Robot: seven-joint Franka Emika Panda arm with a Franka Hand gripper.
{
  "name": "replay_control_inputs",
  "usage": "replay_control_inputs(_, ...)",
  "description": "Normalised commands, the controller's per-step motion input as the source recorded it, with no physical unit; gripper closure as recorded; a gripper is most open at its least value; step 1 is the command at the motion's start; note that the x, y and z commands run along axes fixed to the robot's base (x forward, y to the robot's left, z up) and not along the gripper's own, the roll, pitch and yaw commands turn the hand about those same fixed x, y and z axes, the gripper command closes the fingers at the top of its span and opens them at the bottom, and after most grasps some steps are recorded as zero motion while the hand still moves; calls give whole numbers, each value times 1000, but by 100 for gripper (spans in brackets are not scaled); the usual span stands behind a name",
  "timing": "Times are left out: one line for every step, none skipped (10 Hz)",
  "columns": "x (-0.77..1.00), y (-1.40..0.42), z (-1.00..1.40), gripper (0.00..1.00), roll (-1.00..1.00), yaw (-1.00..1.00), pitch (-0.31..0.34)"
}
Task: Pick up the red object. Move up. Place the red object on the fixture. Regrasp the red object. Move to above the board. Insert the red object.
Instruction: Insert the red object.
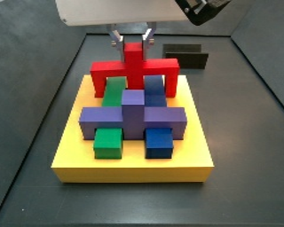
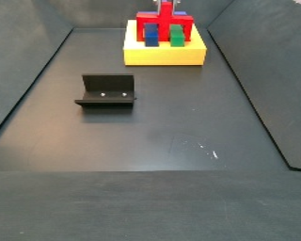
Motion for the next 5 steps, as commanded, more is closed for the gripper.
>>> replay_control_inputs(-11,26,0,100,100,71,11)
replay_control_inputs(-209,0,-309,100,156,0,0)
replay_control_inputs(-291,0,-434,100,193,0,0)
replay_control_inputs(-317,-37,-423,100,181,-37,0)
replay_control_inputs(-180,0,-463,100,206,-11,0)
